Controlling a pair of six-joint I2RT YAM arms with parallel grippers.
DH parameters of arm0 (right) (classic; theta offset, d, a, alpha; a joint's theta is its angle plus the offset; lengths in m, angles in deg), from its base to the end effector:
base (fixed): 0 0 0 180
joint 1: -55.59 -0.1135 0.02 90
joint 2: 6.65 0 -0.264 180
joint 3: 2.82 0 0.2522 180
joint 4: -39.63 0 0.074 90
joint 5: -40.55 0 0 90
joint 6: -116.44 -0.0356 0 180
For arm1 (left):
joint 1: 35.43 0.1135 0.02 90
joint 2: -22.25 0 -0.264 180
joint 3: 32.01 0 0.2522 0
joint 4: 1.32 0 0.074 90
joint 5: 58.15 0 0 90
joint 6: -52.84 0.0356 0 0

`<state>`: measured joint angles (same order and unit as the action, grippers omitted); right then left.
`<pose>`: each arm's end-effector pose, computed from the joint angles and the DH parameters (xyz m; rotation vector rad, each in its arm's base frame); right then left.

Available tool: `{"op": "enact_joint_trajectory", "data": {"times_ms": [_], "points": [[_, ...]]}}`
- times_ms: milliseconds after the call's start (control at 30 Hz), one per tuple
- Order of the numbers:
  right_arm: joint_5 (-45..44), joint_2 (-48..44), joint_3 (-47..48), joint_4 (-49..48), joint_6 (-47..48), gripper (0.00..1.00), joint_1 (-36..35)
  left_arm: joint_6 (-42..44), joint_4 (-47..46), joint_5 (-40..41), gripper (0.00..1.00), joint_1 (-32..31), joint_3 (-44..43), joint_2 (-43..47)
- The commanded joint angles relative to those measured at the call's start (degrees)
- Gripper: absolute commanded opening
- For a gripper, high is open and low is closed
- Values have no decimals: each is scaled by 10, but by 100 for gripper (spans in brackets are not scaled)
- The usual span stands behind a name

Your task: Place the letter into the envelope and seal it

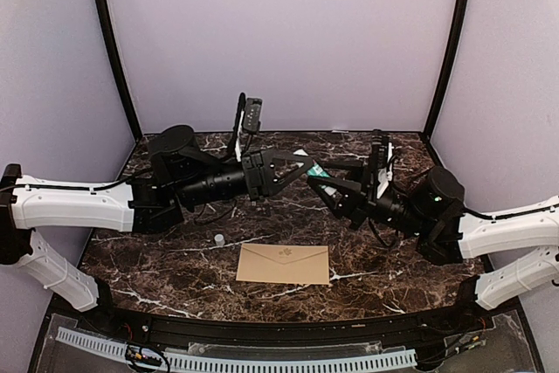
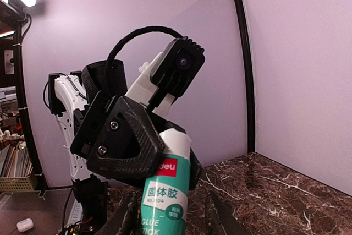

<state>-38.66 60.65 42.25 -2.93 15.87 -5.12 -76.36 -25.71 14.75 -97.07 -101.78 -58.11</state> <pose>0.1183 0.2246 0.2995 -0.7111 1.1035 1.1891 0.1469 -0.2941 0.3532 0.5839 1.4397 -1.6460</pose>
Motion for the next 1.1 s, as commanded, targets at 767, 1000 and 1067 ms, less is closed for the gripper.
{"op": "enact_joint_trajectory", "data": {"times_ms": [767, 1000, 1067], "points": [[-85, -19, -32, 5, -3, 0, -5, 42, 43, 87, 37, 1, 61, 51], [-148, -57, -71, 46, -3, 0, -5, 64, 151, 160, 49, 1, 98, 113], [-166, -65, -79, 66, -5, 0, -5, 67, 193, 196, 50, 1, 107, 132]]}}
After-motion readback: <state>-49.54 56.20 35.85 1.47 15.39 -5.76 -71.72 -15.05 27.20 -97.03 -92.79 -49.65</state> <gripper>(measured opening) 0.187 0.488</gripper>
